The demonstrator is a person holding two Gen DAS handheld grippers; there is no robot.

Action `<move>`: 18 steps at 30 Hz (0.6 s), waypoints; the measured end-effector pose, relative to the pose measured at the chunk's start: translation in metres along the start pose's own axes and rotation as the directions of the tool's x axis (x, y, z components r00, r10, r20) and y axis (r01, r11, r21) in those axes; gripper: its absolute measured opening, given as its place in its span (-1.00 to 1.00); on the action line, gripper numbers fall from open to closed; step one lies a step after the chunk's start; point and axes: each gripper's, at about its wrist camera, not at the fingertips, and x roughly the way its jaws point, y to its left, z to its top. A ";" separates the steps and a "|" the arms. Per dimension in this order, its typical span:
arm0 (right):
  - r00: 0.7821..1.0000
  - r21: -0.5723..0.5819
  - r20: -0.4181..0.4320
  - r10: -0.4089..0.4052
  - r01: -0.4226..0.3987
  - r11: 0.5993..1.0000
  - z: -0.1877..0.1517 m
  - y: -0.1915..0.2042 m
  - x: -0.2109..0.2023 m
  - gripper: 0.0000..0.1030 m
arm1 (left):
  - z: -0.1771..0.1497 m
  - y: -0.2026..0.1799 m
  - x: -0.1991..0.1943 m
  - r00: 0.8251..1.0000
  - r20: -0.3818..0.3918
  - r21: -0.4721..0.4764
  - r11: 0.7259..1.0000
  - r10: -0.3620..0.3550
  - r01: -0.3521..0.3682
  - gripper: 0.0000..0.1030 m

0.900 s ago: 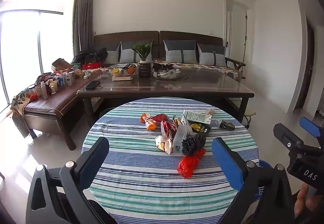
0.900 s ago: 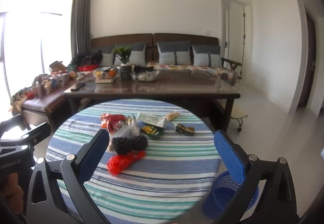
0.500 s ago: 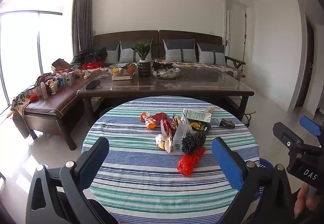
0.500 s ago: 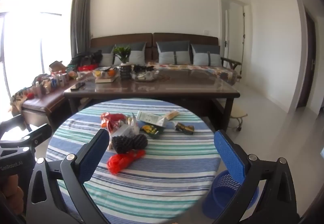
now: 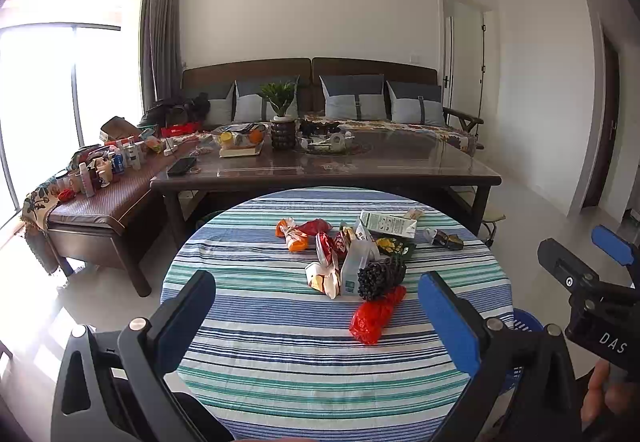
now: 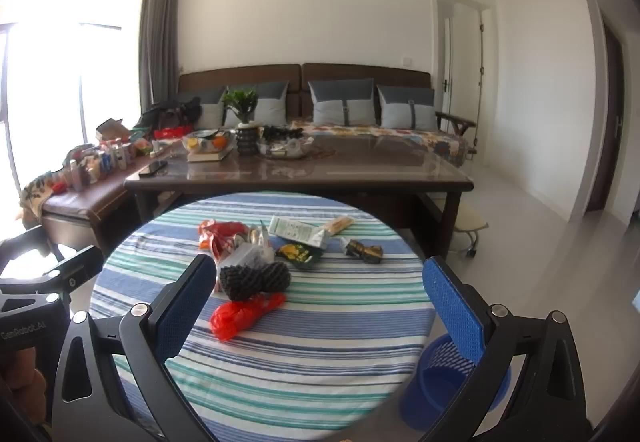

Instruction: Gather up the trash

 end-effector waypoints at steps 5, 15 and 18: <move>1.000 0.000 0.001 -0.001 0.001 1.000 -0.001 0.001 0.000 1.00 | 0.000 0.000 0.000 1.000 0.000 0.001 1.000 0.000 0.000 1.00; 1.000 -0.006 0.004 0.000 0.000 1.000 -0.001 0.003 -0.002 1.00 | -0.001 -0.001 0.001 1.000 -0.003 0.004 1.000 -0.001 0.001 1.00; 1.000 -0.007 0.005 0.001 -0.001 1.000 -0.001 0.003 -0.002 1.00 | -0.001 -0.001 0.001 1.000 -0.004 0.004 1.000 -0.001 0.001 1.00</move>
